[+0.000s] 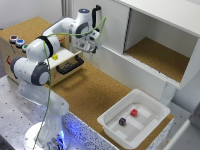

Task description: Grasp the pink block

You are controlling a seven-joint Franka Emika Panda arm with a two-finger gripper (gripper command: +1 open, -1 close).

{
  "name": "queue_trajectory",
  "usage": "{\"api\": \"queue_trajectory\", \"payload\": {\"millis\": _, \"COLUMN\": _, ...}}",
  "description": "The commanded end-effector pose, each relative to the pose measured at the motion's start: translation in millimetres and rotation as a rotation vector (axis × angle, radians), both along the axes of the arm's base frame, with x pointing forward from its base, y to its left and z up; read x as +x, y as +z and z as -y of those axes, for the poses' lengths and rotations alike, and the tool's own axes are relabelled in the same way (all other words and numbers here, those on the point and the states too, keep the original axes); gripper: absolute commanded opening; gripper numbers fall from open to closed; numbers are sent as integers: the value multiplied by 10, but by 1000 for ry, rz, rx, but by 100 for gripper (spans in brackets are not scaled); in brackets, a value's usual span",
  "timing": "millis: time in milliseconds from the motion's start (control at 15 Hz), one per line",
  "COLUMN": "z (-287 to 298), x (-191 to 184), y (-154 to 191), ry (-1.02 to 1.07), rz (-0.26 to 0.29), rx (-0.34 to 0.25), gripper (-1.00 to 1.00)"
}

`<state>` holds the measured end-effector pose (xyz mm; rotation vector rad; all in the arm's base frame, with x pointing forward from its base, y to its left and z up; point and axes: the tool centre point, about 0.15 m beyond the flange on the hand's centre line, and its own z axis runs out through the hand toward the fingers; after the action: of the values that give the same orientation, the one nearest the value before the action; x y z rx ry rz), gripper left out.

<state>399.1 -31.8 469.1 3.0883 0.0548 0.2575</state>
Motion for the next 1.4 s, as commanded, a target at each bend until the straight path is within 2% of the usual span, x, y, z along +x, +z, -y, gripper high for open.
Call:
{"api": "queue_trajectory", "payload": {"millis": 0, "z": 1344, "x": -146, "y": -279, "ry": 6, "rz": 81, "rx": 74, "gripper": 100}}
{"api": "queue_trajectory", "payload": {"millis": 267, "z": 2253, "x": -382, "y": -695, "ry": 30, "rz": -1, "rx": 98, "gripper": 100}}
{"api": "queue_trajectory", "payload": {"millis": 333, "z": 2523, "x": -495, "y": -877, "ry": 60, "rz": -13, "rx": 75, "gripper": 100}}
{"api": "queue_trajectory", "payload": {"millis": 400, "z": 2738, "x": -543, "y": -969, "ry": 60, "rz": -16, "rx": 75, "gripper": 100}}
{"api": "queue_trajectory", "payload": {"millis": 467, "z": 2886, "x": -588, "y": -1048, "ry": 64, "rz": -7, "rx": 41, "gripper": 100}}
{"api": "queue_trajectory", "payload": {"millis": 600, "z": 3182, "x": -684, "y": -1210, "ry": 52, "rz": 4, "rx": 23, "gripper": 100}}
{"api": "queue_trajectory", "payload": {"millis": 667, "z": 3313, "x": -704, "y": -1319, "ry": 29, "rz": 3, "rx": 30, "gripper": 100}}
{"api": "queue_trajectory", "payload": {"millis": 800, "z": 3488, "x": -670, "y": -1559, "ry": 6, "rz": -15, "rx": 67, "gripper": 100}}
{"api": "queue_trajectory", "payload": {"millis": 1200, "z": 3560, "x": -287, "y": -2010, "ry": 50, "rz": 24, "rx": 58, "gripper": 100}}
{"api": "queue_trajectory", "payload": {"millis": 1333, "z": 3560, "x": -225, "y": -2205, "ry": 89, "rz": 27, "rx": 28, "gripper": 100}}
